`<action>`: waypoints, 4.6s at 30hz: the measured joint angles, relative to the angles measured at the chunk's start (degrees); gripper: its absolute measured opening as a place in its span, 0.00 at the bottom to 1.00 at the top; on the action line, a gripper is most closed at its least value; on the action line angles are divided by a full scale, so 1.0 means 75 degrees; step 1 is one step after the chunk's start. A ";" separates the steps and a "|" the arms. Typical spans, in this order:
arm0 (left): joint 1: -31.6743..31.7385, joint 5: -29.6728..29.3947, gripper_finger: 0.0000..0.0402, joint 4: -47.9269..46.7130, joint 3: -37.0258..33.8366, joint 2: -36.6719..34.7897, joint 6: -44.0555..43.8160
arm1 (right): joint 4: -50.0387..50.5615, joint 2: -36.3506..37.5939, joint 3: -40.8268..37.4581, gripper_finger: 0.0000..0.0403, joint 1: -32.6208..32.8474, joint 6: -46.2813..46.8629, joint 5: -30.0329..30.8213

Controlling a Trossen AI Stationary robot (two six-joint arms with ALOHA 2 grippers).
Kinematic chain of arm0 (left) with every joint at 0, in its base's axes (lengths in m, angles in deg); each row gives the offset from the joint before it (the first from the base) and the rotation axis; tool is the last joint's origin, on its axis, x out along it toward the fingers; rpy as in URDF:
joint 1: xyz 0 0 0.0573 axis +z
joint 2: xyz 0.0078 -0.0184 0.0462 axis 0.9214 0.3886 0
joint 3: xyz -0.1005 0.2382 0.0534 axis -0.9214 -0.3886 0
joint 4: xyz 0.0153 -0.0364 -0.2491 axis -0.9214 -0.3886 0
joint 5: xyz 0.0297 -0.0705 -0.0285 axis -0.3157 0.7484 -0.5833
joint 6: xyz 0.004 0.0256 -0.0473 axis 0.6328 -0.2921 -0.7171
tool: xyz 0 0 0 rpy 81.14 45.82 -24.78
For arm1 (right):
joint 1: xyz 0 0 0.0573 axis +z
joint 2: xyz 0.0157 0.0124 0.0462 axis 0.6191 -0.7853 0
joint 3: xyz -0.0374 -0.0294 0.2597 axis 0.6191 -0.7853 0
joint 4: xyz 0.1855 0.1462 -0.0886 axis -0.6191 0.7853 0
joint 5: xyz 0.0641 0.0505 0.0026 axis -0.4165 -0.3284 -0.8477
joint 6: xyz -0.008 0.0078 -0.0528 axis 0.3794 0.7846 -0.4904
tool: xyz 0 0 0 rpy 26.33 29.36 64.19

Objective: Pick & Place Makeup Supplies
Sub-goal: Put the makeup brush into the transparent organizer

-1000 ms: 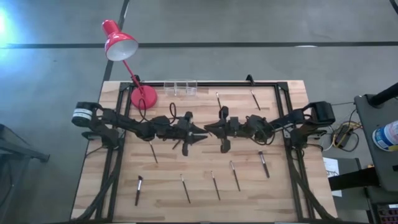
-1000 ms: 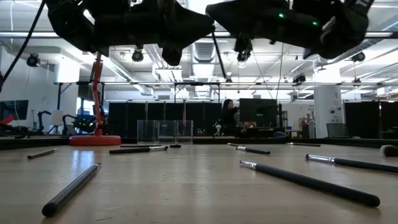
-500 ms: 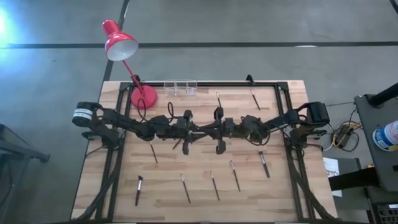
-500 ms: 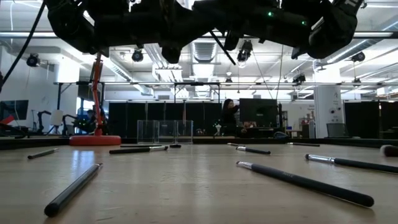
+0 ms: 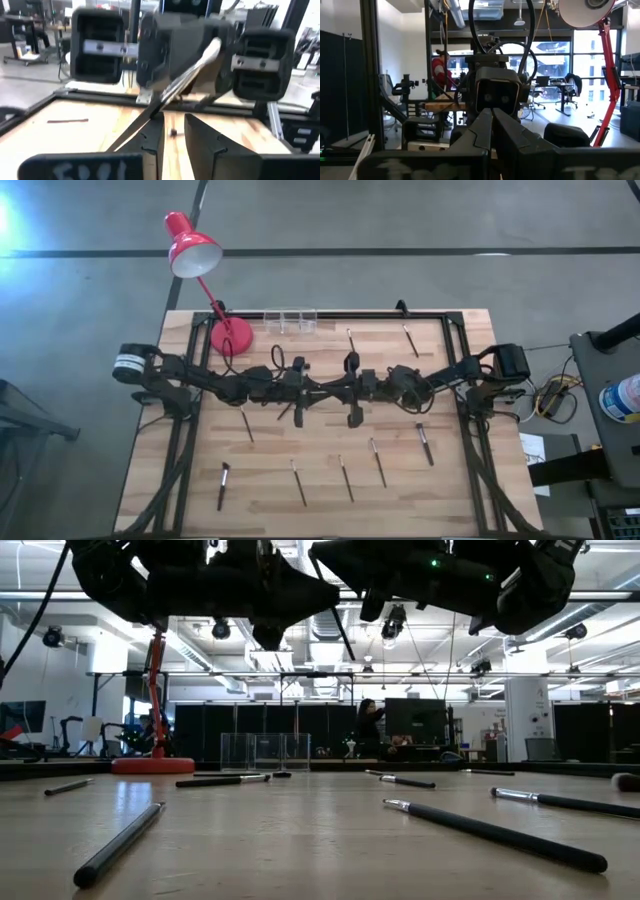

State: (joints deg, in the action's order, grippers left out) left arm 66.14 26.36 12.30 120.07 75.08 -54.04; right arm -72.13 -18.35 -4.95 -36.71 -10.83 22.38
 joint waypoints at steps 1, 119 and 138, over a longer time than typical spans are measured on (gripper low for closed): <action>-0.0012 -0.0003 0.19 -0.0093 -0.0021 -0.0050 0.0001 | 0.0003 0.0003 -0.0003 0.02 0.0000 -0.0036 0.0002; 0.5674 -0.3195 0.03 -0.4648 0.1093 0.0049 -0.0199 | 0.4966 0.3543 -0.1156 0.02 -0.0006 -0.1484 0.2010; 0.5802 -0.3098 0.04 -0.4911 0.1180 0.0435 -0.0377 | 0.4966 0.3543 -0.1153 0.02 -0.0006 -0.1510 0.2010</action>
State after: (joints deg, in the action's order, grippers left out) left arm 109.65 3.12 -24.53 128.92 78.35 -56.87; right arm -34.88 8.22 -13.60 -36.76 -22.15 37.46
